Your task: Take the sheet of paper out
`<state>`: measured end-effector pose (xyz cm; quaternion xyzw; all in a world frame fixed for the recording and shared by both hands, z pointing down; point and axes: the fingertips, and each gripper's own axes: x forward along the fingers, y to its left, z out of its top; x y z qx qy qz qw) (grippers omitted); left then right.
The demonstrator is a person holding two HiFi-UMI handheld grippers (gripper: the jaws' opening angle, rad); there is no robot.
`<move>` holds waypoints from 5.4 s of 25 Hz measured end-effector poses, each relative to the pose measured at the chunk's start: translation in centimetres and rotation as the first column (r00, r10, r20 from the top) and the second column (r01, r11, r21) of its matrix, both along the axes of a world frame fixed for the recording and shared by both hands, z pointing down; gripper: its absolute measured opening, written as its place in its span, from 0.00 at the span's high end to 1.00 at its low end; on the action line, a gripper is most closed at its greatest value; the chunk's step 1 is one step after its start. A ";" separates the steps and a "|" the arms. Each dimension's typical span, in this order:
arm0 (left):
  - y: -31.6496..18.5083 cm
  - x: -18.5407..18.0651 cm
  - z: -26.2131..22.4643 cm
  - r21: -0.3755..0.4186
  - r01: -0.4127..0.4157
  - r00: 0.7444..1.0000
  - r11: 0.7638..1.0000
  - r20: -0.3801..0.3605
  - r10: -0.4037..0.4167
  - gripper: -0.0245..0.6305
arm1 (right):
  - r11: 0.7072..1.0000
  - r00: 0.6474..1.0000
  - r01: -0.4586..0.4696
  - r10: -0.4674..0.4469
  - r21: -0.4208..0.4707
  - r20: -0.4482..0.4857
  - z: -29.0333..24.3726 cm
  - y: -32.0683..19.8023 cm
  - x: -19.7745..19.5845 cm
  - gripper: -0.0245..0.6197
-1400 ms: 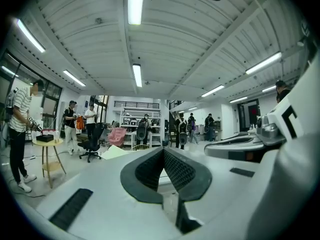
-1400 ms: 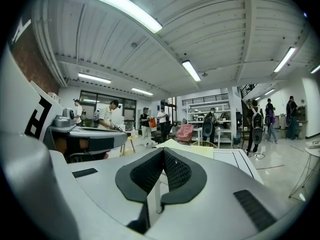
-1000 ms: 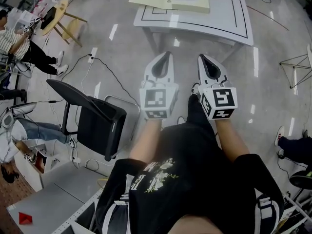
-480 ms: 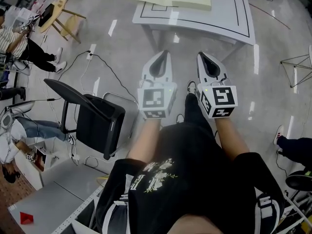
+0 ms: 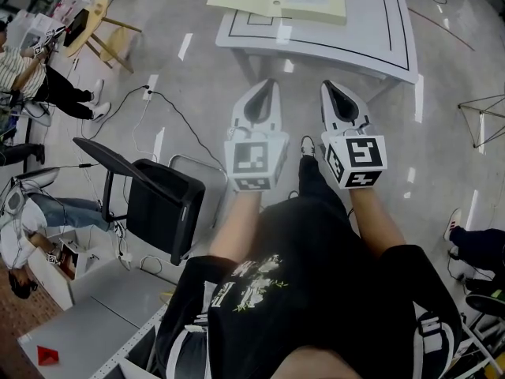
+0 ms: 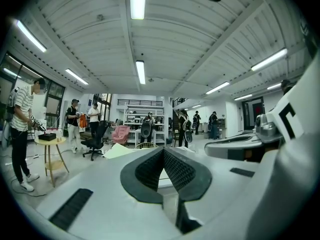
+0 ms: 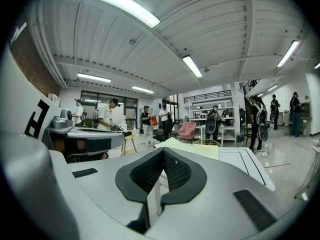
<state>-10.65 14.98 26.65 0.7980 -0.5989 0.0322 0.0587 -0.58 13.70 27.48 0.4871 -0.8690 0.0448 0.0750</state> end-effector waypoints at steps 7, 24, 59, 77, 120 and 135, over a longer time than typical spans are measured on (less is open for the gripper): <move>-3.6 -0.3 -0.1 -0.006 0.018 1.000 1.000 -0.006 -0.018 0.96 | 1.000 1.000 0.024 -0.024 -0.008 -0.001 -0.1 -3.9 -0.5 0.96; -16.5 0.3 -0.6 -0.037 0.058 0.998 0.998 0.017 -0.057 0.96 | 0.997 0.997 0.071 -0.070 -0.040 0.023 0.0 -17.1 -0.1 0.96; -30.3 0.7 0.9 -0.048 0.106 0.994 0.993 0.036 -0.104 0.96 | 0.990 0.990 0.136 -0.134 -0.042 0.032 1.5 -31.4 -0.4 0.96; -36.4 -4.8 1.9 -0.059 0.108 0.994 0.992 0.003 -0.108 0.96 | 0.990 0.991 0.129 -0.130 -0.053 -0.027 1.9 -37.2 -5.5 0.96; -48.9 -9.4 13.8 -0.361 -0.113 0.994 0.926 -0.045 0.103 0.96 | 0.946 0.991 -0.082 0.045 -0.314 -0.125 12.5 -48.3 -10.0 0.96; -47.4 -9.2 19.1 -0.495 -0.053 0.997 0.867 0.027 0.076 0.96 | 0.924 0.989 -0.051 -0.005 -0.378 -0.145 16.6 -48.3 -8.3 0.96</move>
